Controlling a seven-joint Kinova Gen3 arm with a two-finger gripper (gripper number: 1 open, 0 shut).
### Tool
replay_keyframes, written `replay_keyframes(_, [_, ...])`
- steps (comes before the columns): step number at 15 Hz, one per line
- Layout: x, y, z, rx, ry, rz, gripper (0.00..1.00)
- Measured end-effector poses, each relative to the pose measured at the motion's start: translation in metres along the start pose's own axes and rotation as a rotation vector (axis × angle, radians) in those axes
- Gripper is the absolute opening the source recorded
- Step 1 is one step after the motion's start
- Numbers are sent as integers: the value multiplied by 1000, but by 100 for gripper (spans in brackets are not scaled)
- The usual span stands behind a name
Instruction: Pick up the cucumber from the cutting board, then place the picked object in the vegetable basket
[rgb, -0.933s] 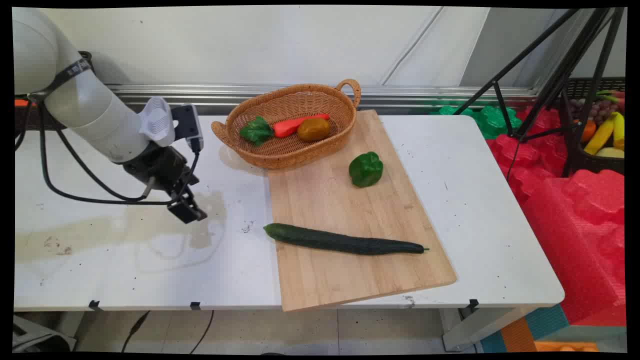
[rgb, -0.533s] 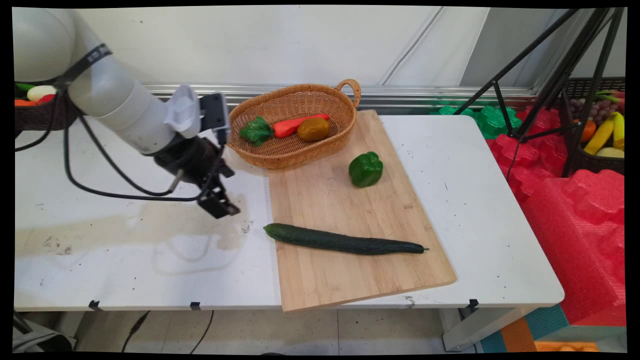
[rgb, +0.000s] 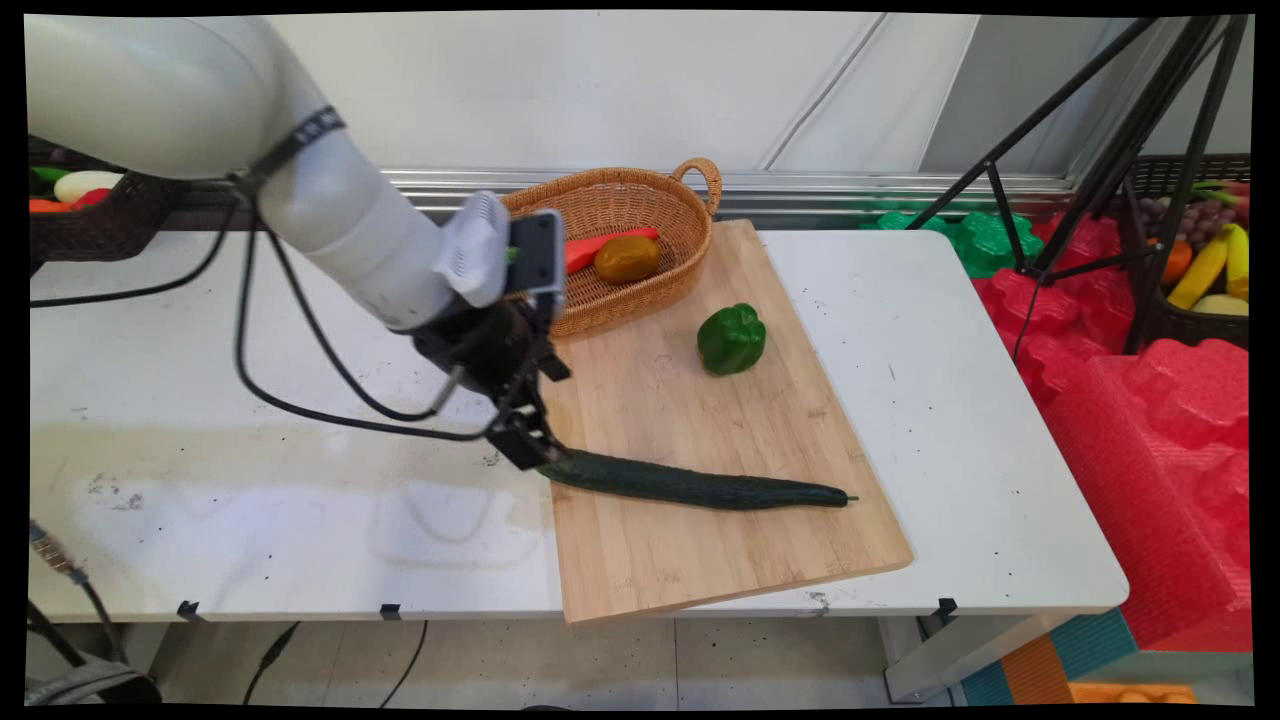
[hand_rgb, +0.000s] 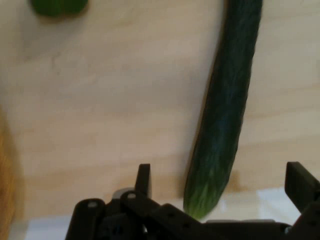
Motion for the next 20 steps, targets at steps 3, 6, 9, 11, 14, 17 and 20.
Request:
replay_keyframes(3, [15, 4, 21, -30, 6, 36, 100])
replay_keyframes(6, [28, 6, 45, -53, 11, 60, 100])
replay_keyframes(9, [41, 6, 73, -75, 17, 82, 100])
replay_keyframes(11, [47, 5, 89, -86, 20, 94, 100])
replay_keyframes(14, [54, 3, 107, -97, 24, 111, 100])
replay_keyframes(17, [57, 4, 119, -108, 25, 127, 0])
replay_keyframes(20, [59, 4, 124, -104, 24, 151, 0])
